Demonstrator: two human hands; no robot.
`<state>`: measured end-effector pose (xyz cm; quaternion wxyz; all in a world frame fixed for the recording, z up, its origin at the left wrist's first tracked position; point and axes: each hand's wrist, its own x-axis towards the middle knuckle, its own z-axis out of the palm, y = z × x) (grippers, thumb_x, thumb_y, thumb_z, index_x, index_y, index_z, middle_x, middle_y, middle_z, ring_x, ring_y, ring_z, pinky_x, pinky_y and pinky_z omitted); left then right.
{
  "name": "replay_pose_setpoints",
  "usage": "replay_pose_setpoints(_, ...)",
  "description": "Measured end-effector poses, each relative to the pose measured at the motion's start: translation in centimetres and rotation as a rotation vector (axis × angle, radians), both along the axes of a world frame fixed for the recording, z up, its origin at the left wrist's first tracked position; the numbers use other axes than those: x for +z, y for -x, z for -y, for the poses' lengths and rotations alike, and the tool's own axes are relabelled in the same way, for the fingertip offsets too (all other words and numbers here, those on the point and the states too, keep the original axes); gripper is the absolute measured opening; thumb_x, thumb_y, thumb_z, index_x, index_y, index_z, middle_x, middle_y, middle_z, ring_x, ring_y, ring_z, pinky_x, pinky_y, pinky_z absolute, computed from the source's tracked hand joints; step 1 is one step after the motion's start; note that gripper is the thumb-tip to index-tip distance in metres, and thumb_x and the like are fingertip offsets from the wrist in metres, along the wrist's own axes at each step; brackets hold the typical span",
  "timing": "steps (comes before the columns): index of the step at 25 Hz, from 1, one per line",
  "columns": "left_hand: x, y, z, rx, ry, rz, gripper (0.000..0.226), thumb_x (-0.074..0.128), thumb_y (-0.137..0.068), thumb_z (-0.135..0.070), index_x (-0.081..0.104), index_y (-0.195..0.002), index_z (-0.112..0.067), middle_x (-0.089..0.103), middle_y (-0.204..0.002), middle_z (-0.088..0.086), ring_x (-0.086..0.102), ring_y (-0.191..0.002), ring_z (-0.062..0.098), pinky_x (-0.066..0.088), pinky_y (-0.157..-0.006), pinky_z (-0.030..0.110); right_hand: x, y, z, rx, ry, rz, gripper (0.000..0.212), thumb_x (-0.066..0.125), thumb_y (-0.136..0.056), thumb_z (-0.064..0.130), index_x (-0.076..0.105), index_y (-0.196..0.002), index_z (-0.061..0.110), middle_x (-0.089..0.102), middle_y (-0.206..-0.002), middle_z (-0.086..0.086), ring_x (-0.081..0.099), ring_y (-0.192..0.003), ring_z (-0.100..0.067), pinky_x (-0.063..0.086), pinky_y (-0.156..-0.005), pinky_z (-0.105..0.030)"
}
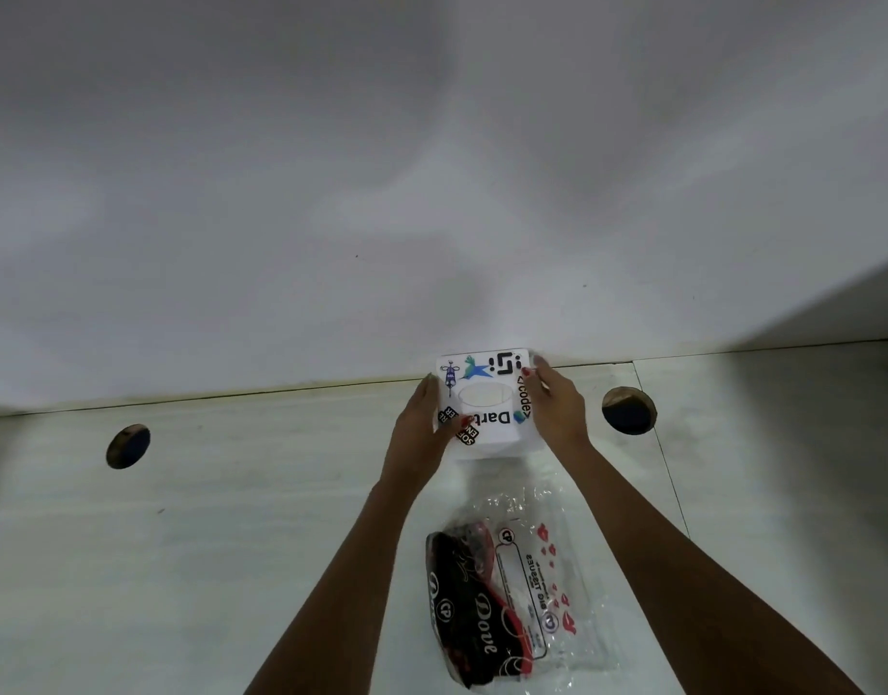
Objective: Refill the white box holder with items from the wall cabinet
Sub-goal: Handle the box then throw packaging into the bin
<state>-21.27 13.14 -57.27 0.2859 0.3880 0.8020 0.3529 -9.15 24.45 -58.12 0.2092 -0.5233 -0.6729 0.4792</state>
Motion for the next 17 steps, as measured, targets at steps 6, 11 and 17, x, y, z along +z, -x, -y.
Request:
replay_pose_setpoints(6, 1.2, -6.3, 6.2, 0.581, -0.018, 0.169, 0.060, 0.063, -0.083, -0.028, 0.039, -0.133, -0.005, 0.045, -0.138, 0.017, 0.044, -0.127, 0.033, 0.036, -0.107, 0.041, -1.6, -10.3, 9.1, 0.049, 0.070, 0.308, 0.066, 0.067, -0.072, 0.047, 0.049, -0.124, 0.010, 0.053, -0.119, -0.011, 0.054, -0.110, -0.029, 0.047, -0.091, -0.036)
replay_pose_setpoints(11, -0.2, -11.5, 13.7, 0.312, 0.379, 0.246, 0.067, 0.071, -0.072, -0.022, 0.038, -0.129, -0.007, 0.053, -0.125, 0.018, 0.054, -0.112, 0.033, 0.047, -0.095, 0.039, -1.0, -13.5, 17.1, 0.113, 0.292, 0.337, 0.091, 0.081, -0.061, 0.020, 0.029, -0.135, 0.012, 0.053, -0.096, -0.007, 0.056, -0.090, -0.023, 0.049, -0.072, -0.029)
replay_pose_setpoints(17, 3.7, -12.5, 17.7, 0.344, -0.043, 0.437, 0.041, 0.058, -0.077, -0.002, 0.055, -0.115, -0.017, 0.066, -0.099, 0.004, 0.062, -0.086, 0.021, 0.048, -0.066, 0.025, 4.2, -15.9, 19.0, 0.026, 0.339, -0.139, 0.040, 0.064, -0.074, -0.010, 0.068, -0.095, 0.023, 0.064, -0.059, 0.001, 0.057, -0.062, -0.023, 0.047, -0.059, -0.028)
